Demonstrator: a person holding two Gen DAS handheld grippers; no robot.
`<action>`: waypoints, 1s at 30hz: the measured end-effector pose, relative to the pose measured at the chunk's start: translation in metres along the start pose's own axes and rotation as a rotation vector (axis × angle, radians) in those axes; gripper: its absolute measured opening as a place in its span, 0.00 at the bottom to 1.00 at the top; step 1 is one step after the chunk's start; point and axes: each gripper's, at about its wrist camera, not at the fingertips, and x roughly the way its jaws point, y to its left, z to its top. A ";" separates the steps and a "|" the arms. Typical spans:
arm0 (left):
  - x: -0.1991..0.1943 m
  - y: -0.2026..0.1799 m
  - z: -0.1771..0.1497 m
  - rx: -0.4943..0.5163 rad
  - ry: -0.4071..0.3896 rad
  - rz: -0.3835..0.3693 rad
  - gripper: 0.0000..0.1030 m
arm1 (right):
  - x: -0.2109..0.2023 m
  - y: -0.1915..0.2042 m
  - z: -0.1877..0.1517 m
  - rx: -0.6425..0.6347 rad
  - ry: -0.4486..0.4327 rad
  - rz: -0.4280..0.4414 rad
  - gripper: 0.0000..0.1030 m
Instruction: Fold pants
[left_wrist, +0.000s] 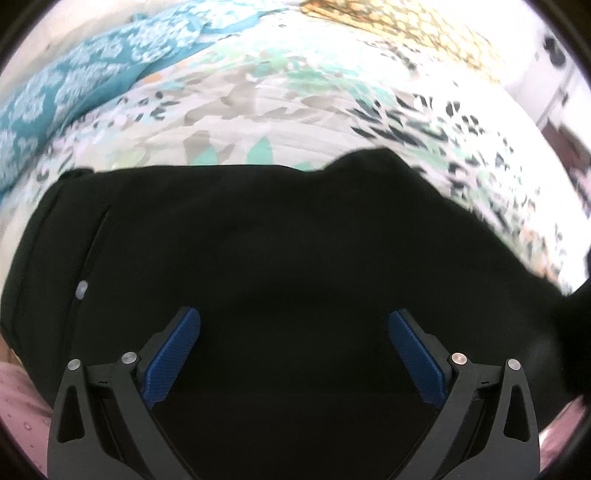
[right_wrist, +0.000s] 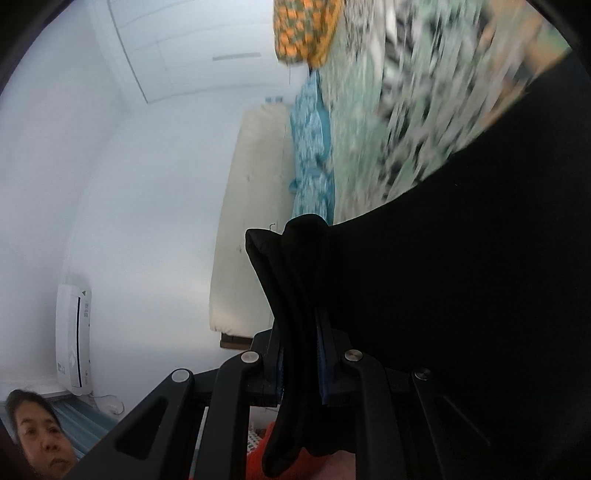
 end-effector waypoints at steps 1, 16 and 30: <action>-0.002 0.004 0.001 -0.018 0.000 -0.013 0.99 | 0.019 0.001 -0.004 -0.010 0.024 -0.031 0.14; -0.059 -0.021 -0.005 0.051 -0.024 -0.374 0.98 | -0.059 0.061 -0.014 -0.430 -0.065 -0.654 0.87; -0.013 -0.091 -0.023 0.248 0.124 -0.247 0.07 | -0.136 0.056 -0.045 -0.462 -0.249 -0.742 0.87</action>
